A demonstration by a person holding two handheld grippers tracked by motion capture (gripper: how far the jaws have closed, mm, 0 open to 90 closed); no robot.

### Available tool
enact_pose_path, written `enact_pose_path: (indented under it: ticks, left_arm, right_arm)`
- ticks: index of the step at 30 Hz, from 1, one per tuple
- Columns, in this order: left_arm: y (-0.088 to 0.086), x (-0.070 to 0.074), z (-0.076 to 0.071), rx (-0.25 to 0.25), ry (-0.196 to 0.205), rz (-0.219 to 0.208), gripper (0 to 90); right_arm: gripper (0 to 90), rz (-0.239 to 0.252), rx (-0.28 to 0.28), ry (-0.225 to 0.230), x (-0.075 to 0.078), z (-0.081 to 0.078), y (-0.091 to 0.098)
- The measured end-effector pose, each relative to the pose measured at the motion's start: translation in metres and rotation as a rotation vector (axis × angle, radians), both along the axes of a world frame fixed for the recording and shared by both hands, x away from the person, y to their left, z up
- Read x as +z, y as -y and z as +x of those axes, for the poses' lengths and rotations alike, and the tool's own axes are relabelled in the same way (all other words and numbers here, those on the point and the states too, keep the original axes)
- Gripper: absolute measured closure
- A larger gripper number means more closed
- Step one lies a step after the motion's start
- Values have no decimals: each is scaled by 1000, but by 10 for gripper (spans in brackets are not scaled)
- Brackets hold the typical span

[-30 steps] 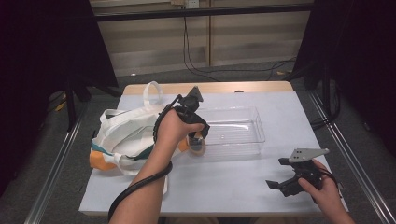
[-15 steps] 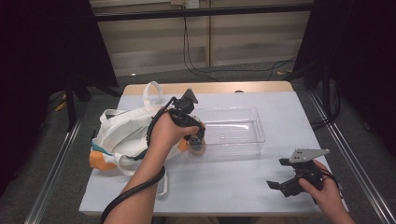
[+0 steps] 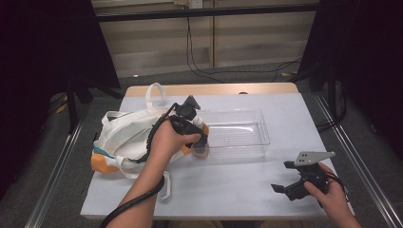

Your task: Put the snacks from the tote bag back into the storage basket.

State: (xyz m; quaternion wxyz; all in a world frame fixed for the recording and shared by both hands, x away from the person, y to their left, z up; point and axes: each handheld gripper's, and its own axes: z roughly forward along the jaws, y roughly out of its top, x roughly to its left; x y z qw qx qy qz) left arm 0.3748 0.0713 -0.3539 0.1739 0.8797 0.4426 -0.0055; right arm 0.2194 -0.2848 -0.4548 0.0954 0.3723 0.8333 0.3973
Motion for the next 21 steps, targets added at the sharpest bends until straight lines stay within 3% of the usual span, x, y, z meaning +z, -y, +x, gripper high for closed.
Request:
enact_pose_path:
  ticks: [21]
  left_arm:
    - [-7,-10,-19,-2,33,-51,120]
  right_arm:
    - [10,-4,3,-4,0,0,-1]
